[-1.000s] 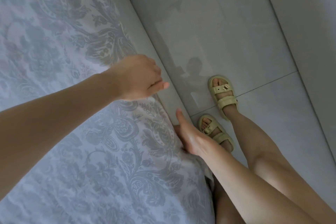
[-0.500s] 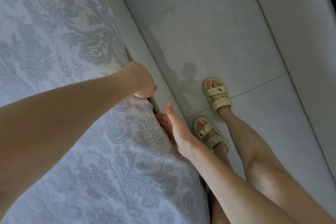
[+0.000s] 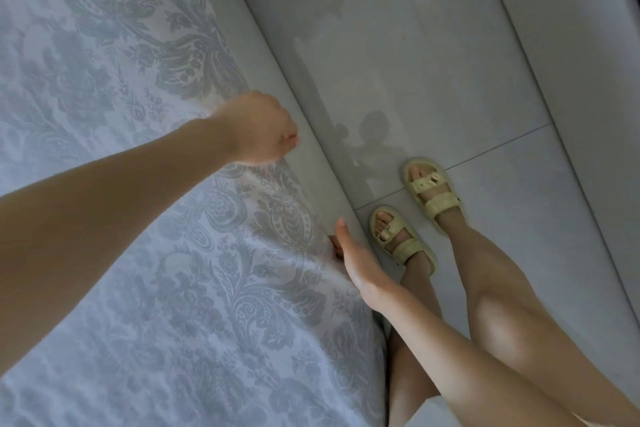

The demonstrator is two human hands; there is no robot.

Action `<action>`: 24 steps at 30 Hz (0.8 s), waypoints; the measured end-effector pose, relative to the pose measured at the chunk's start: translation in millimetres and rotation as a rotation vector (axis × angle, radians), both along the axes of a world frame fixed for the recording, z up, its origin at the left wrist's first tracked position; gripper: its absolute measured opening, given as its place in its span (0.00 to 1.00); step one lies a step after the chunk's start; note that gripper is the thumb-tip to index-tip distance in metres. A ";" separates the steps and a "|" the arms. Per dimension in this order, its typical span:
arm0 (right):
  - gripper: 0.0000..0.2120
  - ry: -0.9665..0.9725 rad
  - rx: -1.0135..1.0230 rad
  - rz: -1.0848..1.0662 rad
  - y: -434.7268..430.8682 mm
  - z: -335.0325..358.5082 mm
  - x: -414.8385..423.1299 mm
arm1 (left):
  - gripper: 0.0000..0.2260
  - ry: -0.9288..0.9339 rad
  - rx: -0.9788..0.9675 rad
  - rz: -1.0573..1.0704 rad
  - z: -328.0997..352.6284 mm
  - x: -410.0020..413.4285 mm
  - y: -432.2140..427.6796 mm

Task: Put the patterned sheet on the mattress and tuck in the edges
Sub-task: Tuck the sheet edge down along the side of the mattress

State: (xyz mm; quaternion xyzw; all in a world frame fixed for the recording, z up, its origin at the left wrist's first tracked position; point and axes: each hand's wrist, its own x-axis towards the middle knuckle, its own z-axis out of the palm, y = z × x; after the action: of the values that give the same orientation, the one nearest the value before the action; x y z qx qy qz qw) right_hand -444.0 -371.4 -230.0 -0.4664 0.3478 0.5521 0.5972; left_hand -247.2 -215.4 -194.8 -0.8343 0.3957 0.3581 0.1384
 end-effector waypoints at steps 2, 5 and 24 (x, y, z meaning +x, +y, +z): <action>0.29 -0.126 -0.081 0.046 -1.5 3.2 -7.8 | 0.21 0.062 0.008 -0.088 -2.3 -27.7 -2.8; 0.25 -0.250 -0.242 0.033 -12.0 2.2 -22.6 | 0.20 0.110 -0.006 -0.069 -4.7 -61.5 -4.9; 0.14 -0.769 -0.054 0.200 -18.1 37.0 -60.9 | 0.28 0.005 0.220 -0.187 -3.8 -116.2 -30.9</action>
State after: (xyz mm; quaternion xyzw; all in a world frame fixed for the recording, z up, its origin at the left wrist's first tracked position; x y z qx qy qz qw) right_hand -504.9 -389.6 -193.0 -0.6862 0.0659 0.3834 0.6146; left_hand -363.4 -246.4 -198.6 -0.7725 0.4306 0.3870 0.2610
